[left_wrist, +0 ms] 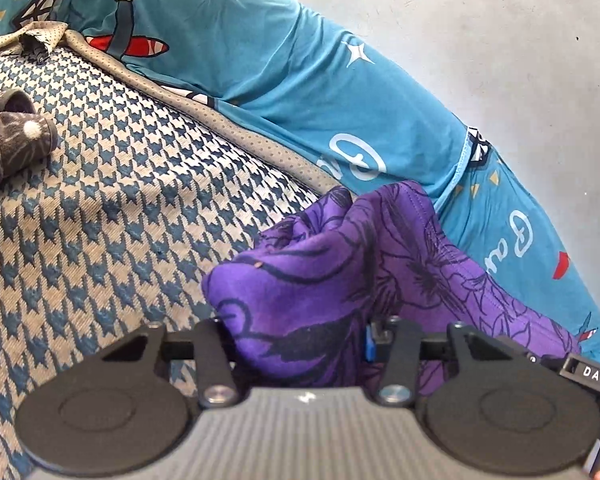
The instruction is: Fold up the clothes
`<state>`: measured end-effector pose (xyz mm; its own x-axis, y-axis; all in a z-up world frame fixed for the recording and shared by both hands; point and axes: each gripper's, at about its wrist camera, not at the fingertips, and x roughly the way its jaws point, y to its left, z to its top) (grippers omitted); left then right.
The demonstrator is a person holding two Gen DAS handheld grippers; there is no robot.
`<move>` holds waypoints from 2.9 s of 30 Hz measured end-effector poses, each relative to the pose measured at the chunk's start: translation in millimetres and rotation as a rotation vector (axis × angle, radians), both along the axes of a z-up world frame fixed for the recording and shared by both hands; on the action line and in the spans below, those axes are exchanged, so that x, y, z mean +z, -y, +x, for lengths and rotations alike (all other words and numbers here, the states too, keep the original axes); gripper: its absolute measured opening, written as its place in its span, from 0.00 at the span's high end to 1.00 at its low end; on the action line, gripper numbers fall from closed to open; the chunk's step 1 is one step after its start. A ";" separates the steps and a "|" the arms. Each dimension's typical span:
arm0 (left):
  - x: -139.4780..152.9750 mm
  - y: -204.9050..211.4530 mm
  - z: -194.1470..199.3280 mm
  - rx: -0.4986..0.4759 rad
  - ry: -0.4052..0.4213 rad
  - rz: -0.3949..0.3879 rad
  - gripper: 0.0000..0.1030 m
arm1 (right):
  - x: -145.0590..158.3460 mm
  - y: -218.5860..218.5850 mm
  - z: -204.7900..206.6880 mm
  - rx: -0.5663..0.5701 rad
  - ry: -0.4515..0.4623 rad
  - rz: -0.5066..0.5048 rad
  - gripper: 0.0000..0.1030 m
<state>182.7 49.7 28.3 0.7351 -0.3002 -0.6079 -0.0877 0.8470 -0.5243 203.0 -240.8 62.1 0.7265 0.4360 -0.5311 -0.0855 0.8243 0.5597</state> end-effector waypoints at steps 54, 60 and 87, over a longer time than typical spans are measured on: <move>-10.4 51.4 -97.8 -0.064 -0.099 0.229 0.00 | -55.9 63.0 -96.1 -0.071 -0.264 0.045 0.34; -11.4 48.6 -96.7 -0.057 -0.107 0.222 0.00 | -62.0 64.0 -93.3 -0.074 -0.274 0.060 0.30; -17.9 28.9 -89.9 -0.076 -0.107 0.080 0.00 | -61.6 63.6 -83.9 -0.095 -0.236 0.076 0.28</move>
